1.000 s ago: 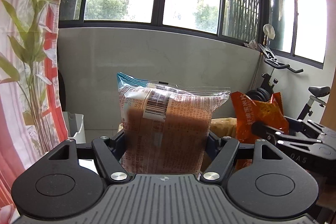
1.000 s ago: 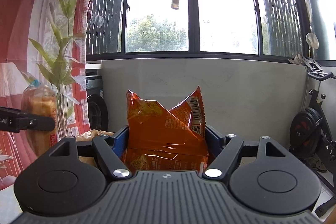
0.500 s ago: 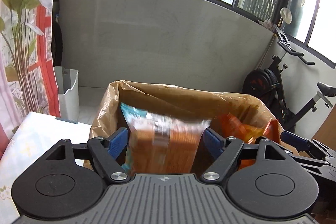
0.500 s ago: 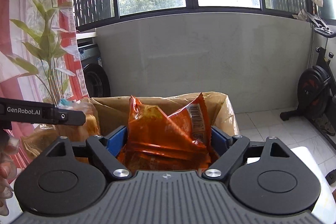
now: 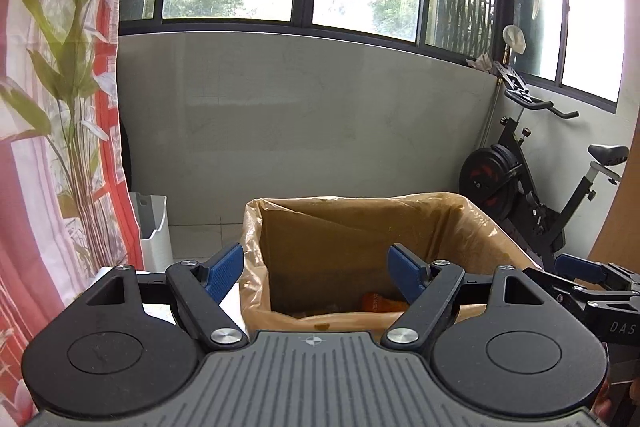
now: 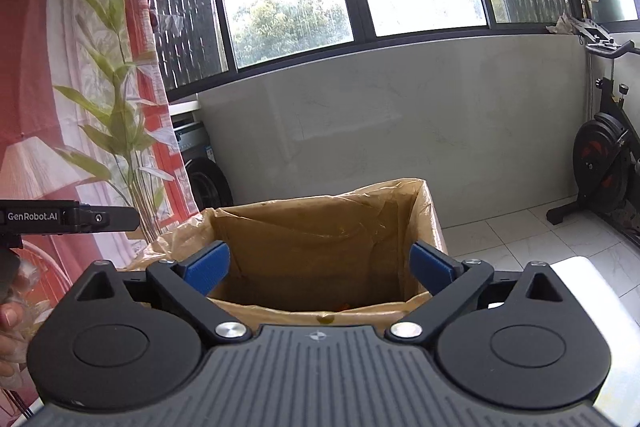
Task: Organize snacks
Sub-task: 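Grasp the green corn-snack bag with the left tool while the right tool grasps the pale green bag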
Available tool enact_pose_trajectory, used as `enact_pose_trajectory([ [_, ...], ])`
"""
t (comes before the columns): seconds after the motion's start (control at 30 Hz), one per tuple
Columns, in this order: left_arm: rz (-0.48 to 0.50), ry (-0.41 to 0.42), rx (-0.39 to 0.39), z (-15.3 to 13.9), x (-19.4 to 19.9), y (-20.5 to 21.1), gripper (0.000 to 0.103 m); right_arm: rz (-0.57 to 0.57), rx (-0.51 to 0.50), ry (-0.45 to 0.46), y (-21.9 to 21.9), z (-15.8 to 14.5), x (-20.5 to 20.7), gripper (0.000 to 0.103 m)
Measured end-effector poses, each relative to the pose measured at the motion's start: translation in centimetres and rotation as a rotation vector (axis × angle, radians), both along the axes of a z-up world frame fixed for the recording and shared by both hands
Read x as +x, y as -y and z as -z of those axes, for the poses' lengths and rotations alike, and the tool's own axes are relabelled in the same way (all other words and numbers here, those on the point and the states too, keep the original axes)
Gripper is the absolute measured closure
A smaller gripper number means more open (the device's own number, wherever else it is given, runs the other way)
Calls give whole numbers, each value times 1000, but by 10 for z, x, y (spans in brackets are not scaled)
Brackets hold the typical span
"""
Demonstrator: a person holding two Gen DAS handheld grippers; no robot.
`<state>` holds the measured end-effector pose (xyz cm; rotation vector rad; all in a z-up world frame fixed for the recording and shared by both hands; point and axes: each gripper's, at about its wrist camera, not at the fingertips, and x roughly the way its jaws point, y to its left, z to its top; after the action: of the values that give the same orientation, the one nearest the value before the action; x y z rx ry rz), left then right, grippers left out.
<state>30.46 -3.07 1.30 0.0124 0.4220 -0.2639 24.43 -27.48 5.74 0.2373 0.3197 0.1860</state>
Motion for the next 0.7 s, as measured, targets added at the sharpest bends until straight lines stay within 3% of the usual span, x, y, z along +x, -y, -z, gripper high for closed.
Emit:
enact_pose_trajectory([
  [0.17,-16,7,25,4,-38,-23,22,-45,-58,41,-17,9,-33,0],
  [0.3,-51,-28,-37,21,-59,-44,22,-79,-103,-8,-32,26,-48,0],
  [0.47,-87,-94,-85,48,-67,-53,23,-77,-90,-110,-41,56,-60,0],
  [0.7,-139,-148,-105,84,-78,-57,23,-59,-182,-240,-63,70,-44,0],
])
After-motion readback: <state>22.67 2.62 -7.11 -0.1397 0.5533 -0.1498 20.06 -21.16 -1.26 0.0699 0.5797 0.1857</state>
